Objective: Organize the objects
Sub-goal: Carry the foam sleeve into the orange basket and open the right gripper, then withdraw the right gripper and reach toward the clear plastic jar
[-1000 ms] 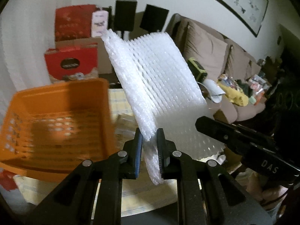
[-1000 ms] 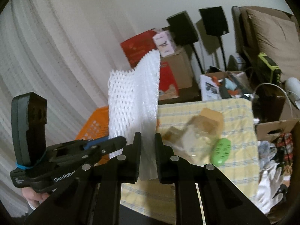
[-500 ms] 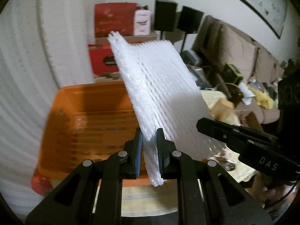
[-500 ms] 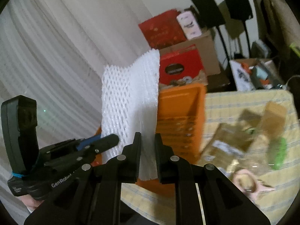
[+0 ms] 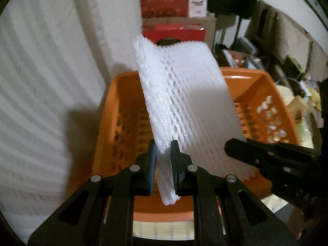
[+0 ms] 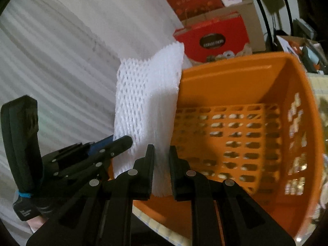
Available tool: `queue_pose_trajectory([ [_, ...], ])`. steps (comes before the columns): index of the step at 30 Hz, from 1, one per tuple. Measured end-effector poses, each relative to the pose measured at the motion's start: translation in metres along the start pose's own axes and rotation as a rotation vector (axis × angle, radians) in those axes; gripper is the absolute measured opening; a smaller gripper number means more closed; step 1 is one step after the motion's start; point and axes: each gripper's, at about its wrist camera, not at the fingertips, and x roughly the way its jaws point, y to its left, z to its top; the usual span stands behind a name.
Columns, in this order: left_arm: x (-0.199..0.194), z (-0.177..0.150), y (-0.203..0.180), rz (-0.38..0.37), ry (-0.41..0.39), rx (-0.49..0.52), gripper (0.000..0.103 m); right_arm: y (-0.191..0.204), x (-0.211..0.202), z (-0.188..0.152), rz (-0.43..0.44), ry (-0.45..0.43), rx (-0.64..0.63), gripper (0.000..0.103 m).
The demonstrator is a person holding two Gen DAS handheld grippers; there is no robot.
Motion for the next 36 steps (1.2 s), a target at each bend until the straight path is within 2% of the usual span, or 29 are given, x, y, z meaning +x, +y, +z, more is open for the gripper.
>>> queue_pose_trajectory([
  [9, 0.04, -0.01, 0.037, 0.038, 0.095, -0.014, 0.013, 0.0, 0.043, -0.011, -0.029, 0.099, 0.048, 0.013],
  [16, 0.048, -0.01, 0.032, 0.062, 0.141, 0.047, 0.013, 0.004, 0.05, -0.019, -0.054, 0.17, 0.036, 0.014],
  [21, 0.048, -0.01, 0.026, 0.143, 0.165, 0.069, 0.021, 0.0, 0.053, -0.018, -0.096, 0.191, 0.035, 0.022],
  [23, 0.047, -0.012, 0.024, 0.149, 0.169, 0.062, 0.022, -0.001, 0.047, -0.019, -0.114, 0.18, 0.021, 0.026],
  [24, 0.046, -0.013, 0.024, 0.142, 0.164, 0.056, 0.027, 0.0, 0.042, -0.019, -0.126, 0.171, 0.007, 0.03],
  [25, 0.044, -0.013, 0.023, 0.132, 0.16, 0.05, 0.032, 0.0, 0.038, -0.021, -0.133, 0.165, 0.0, 0.038],
  [26, 0.042, -0.013, 0.022, 0.119, 0.156, 0.043, 0.041, 0.0, 0.035, -0.022, -0.136, 0.159, -0.007, 0.042],
  [27, 0.039, -0.012, 0.02, 0.109, 0.147, 0.037, 0.048, -0.001, 0.032, -0.022, -0.135, 0.153, -0.015, 0.042],
  [29, 0.03, -0.01, 0.017, 0.119, 0.121, 0.033, 0.054, -0.001, 0.021, -0.025, -0.137, 0.136, -0.03, 0.042],
  [34, 0.008, -0.001, 0.0, 0.105, 0.051, 0.037, 0.056, 0.003, -0.013, -0.026, -0.163, 0.061, -0.085, 0.045],
  [36, -0.002, -0.001, -0.008, 0.098, 0.018, 0.038, 0.074, 0.001, -0.027, -0.026, -0.17, 0.032, -0.099, 0.046],
])
